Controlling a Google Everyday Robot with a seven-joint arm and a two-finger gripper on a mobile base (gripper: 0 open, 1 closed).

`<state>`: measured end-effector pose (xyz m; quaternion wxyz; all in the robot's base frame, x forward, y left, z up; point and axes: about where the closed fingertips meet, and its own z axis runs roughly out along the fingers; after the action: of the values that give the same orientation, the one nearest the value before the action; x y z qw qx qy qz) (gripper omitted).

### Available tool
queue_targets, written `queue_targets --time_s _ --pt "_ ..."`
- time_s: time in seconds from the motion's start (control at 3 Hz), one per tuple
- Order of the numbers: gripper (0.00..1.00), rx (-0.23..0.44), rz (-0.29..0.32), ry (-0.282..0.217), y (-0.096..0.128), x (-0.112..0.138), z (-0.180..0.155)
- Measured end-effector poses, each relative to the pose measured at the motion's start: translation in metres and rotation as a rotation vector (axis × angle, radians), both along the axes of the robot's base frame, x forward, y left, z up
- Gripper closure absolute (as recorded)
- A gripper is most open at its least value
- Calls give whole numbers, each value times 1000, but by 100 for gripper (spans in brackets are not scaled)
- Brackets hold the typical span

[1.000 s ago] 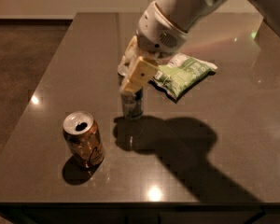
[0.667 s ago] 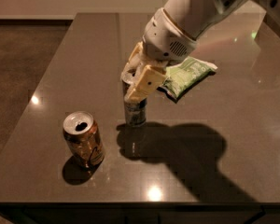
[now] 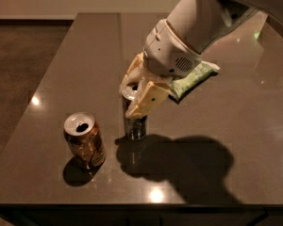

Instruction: Move redbull can near orange can

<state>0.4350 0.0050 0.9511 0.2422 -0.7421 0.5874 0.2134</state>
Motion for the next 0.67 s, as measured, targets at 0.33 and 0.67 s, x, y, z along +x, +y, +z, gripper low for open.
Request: queue_targets --time_s 0.33,0.67 --pt "64 -11 36 -1 5 -10 -5" --pt "40 -25 57 23 7 -19 -15"
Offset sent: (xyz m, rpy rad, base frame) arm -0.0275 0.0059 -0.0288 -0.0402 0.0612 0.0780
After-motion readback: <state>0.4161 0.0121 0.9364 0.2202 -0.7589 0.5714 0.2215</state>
